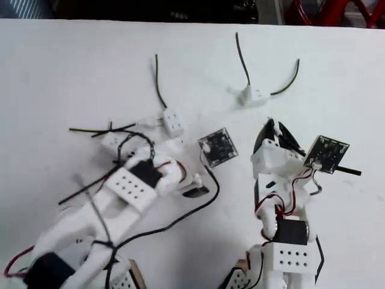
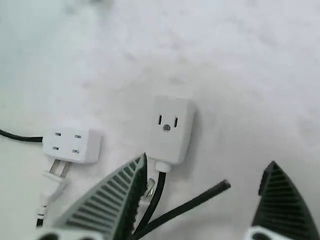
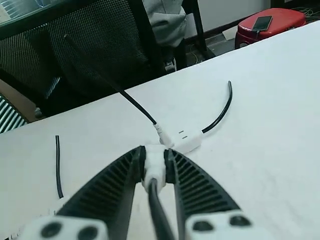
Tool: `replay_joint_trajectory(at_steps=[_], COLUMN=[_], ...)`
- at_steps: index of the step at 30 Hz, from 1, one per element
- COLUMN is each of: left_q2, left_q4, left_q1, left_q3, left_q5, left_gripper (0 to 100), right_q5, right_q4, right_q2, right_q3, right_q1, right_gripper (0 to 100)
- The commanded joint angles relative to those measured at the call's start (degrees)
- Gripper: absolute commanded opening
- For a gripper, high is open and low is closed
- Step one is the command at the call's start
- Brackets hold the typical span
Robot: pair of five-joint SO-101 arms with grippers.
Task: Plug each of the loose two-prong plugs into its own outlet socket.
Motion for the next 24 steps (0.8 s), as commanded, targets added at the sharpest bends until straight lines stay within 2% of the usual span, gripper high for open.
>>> replay_joint_trajectory(at_steps=[1, 8, 16, 24], left_q2=[10.68, 24.22, 32.04, 32.84], left_q4=[-4.04, -4.13, -3.78, -1.58], left_q1=[0.66, 0.66, 0.57, 0.84], left_q3=[-7.21, -16.44, -22.86, -23.38], left_q5=[1.58, 1.58, 1.14, 1.05], left_gripper=[35, 35, 20, 11], right_q5=[-0.44, -0.18, -0.18, -0.18], right_q4=[-1.45, -1.45, -1.45, -1.36], right_q2=[-0.66, -0.66, -0.66, -0.66], right_q3=[-0.44, -0.44, -0.44, -0.44], right_q1=[0.31, 0.22, 0.22, 0.31], right_gripper=[1.6, 1.6, 1.6, 1.6])
